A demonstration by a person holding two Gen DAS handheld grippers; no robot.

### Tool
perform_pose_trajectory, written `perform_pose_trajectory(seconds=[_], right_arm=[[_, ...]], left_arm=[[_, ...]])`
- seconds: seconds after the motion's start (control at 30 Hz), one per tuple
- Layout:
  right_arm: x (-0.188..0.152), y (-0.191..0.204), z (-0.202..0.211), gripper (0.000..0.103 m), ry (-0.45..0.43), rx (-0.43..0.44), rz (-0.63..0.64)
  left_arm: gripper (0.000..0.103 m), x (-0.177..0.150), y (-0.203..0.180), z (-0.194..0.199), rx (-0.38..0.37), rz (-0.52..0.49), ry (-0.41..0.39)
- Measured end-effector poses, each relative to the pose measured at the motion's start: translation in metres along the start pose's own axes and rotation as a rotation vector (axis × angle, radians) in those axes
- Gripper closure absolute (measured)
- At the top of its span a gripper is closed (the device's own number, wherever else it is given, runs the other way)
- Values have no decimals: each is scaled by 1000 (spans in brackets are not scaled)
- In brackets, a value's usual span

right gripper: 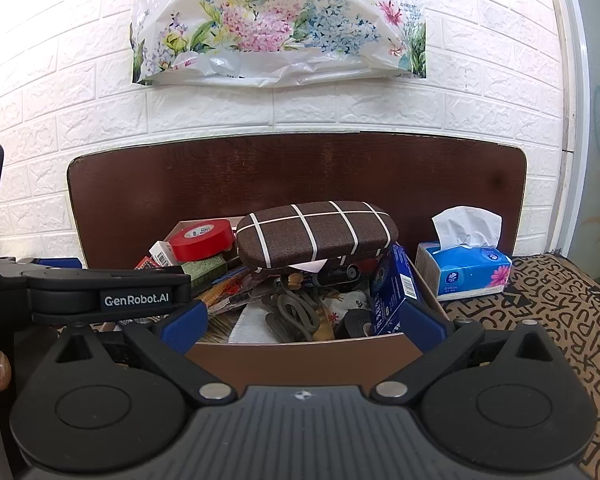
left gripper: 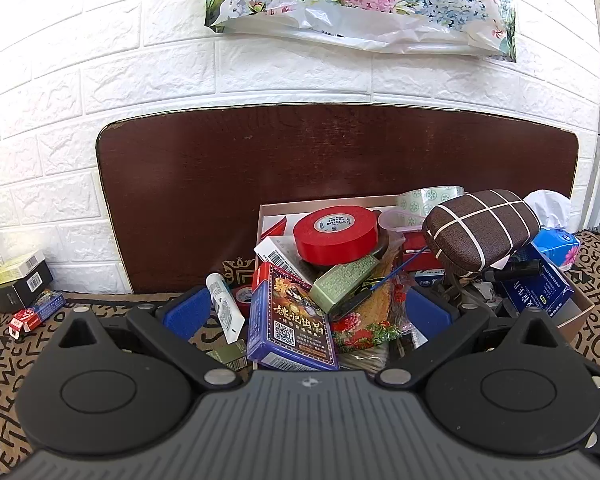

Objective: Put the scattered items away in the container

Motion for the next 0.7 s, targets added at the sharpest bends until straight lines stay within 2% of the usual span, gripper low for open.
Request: perform_pose_trajectory(seconds=[0.23, 0.37, 0.43, 0.5, 0.67, 0.7], right_arm=[[-1, -1, -1, 0, 4, 1, 1], [-5, 4, -3, 0, 20, 13, 31], [-6, 7, -2, 0, 10, 15, 38], [-6, 9, -1, 0, 6, 16, 47], [-5, 10, -2, 0, 9, 11, 56], [-5, 9, -2, 0, 9, 10, 54]], left_arm=[[0, 0, 1, 3, -22, 16, -28], [6, 5, -5, 10, 1, -19, -78], [10, 7, -6, 9, 29, -15, -80], [11, 7, -6, 7, 20, -23, -78], [8, 6, -5, 6, -7, -17, -75], [3, 6, -5, 6, -11, -10, -77]])
Point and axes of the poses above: each gripper's, at about its wrist camera, not at the fingertips, and z roughly against the way its jaws point, y to its left, x to its top, the point moved 3 cm from there along -z, roughly the way its jaws point, and after that the axes turned 12 degrees about -y, right-handed, at the moved point
